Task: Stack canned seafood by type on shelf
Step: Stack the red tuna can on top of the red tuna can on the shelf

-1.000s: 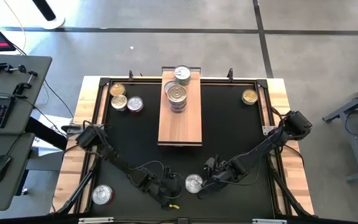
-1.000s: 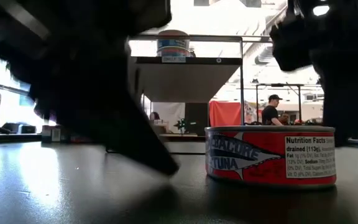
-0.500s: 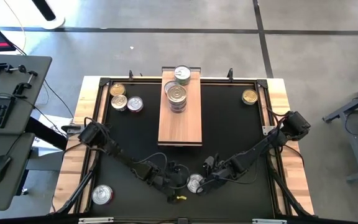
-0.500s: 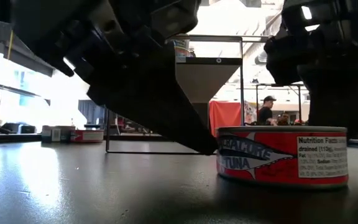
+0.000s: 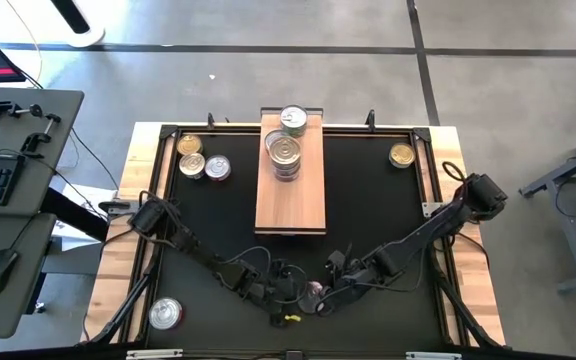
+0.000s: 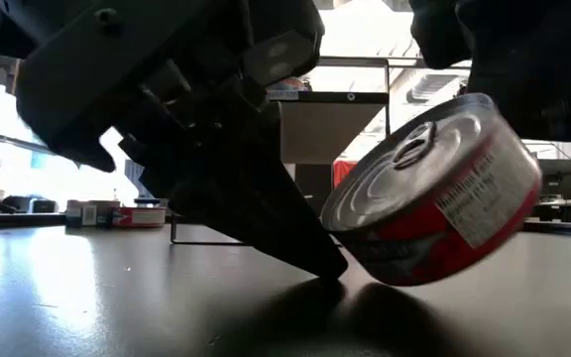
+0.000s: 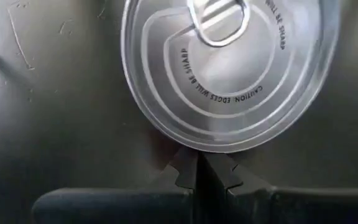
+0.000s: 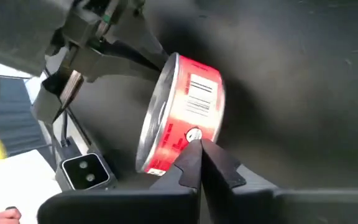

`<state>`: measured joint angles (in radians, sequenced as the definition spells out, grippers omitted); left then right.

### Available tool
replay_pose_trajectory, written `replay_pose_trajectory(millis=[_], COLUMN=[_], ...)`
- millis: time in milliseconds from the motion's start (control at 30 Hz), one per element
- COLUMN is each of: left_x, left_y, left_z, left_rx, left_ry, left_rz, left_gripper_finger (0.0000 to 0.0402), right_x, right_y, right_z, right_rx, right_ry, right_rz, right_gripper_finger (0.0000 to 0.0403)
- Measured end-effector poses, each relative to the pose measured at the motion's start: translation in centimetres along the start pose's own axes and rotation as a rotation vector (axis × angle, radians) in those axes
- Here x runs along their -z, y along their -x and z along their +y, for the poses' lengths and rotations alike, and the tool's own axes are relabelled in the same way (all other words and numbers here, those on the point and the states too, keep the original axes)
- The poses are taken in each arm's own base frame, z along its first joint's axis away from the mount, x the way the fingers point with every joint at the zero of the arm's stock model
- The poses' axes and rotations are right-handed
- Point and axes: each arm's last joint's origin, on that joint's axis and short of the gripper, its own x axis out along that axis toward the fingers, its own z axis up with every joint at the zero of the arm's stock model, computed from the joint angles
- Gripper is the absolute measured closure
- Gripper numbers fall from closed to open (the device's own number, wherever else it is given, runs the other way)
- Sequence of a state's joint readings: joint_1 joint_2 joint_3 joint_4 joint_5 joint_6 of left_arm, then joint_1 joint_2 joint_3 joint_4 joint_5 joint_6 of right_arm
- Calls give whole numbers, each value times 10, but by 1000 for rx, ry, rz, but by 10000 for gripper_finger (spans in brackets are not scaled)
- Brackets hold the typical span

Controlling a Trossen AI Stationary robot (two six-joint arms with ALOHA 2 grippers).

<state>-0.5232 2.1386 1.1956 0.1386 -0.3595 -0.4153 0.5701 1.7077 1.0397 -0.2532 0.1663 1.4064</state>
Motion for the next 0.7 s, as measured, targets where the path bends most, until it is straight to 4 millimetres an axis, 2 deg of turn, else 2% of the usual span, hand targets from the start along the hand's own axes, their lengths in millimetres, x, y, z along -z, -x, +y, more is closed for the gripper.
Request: replay_pose_trajectory(millis=[167,433,700], left_x=[7,5,2], left_y=[-7,-10,-11], left_z=[0,1,3], left_rx=[-18,-38,-44], left_ry=[43,31,32], left_rz=[-1,-44,-58], left_gripper_finger=[401,401,401], right_x=[-2,-3,-7], right_y=[4,4,4], right_z=[9,15,23], right_rx=[-39,-94,-181], right_ry=[-14,-25,-48], right_rz=[-7,-9,-94], right_gripper_finger=[403,403,403])
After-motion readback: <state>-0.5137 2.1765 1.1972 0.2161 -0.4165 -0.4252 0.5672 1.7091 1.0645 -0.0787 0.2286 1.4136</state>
